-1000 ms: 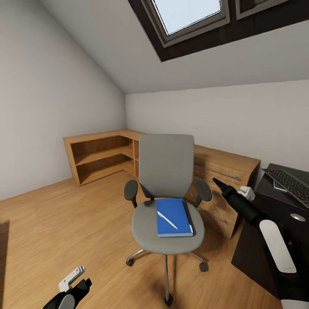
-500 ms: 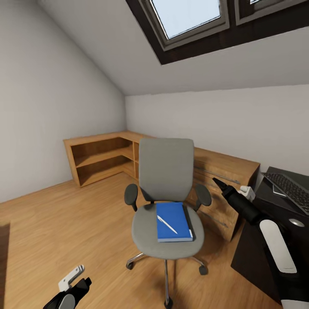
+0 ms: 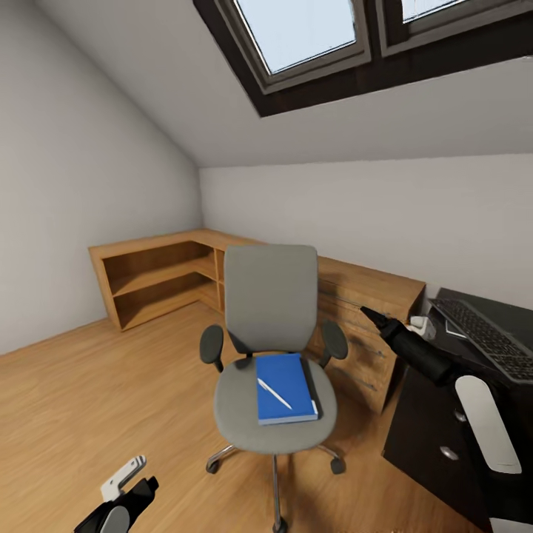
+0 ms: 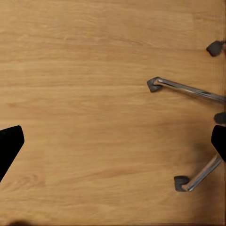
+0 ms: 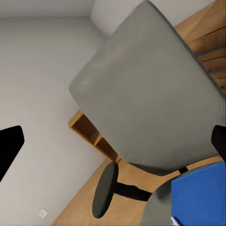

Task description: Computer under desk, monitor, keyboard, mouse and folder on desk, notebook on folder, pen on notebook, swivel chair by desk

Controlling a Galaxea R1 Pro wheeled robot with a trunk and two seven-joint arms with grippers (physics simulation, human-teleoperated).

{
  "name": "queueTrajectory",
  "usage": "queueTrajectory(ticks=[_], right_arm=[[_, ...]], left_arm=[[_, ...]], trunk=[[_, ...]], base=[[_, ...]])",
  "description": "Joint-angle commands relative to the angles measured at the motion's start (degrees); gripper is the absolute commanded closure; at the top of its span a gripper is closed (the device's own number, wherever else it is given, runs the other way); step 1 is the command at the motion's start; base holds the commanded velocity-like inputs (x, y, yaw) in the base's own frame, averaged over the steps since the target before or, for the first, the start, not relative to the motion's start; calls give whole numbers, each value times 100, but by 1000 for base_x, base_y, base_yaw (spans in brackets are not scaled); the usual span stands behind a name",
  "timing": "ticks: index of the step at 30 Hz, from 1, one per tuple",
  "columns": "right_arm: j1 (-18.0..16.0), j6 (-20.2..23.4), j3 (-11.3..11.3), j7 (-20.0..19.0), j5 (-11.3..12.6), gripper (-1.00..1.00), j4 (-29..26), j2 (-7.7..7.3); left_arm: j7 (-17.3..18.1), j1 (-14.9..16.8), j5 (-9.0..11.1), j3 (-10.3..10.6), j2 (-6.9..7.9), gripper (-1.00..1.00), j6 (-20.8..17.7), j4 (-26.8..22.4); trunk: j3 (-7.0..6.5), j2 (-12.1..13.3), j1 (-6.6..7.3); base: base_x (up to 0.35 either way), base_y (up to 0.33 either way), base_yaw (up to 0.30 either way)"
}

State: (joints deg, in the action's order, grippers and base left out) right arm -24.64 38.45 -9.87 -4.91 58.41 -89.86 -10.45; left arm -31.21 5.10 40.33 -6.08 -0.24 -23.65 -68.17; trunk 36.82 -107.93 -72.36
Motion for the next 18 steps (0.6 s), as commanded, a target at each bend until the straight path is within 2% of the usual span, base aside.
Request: queueTrajectory(ticks=[1, 14, 17, 18], right_arm=[[-6, 61, -8, -26, -14, -100, -12, 1], [28, 171, 53, -35, -50, -100, -230, -1], [37, 176, 68, -36, -111, -100, -241, -1], [42, 173, 82, -38, -237, -100, -249, 1]], left_arm=[[-31, 3, 51, -8, -3, -100, -18, -12], [-29, 0, 54, -7, -3, -100, -17, -12], [-29, 1, 54, -7, -3, -100, -16, -12], [-30, 0, 54, -7, -3, -100, -16, -12]], trunk=[[-12, 38, 23], [-266, 560, 309], [-327, 680, 375], [-348, 720, 397]], base=[[0, 0, -278], [0, 0, -290], [0, 0, -294], [0, 0, -294]])
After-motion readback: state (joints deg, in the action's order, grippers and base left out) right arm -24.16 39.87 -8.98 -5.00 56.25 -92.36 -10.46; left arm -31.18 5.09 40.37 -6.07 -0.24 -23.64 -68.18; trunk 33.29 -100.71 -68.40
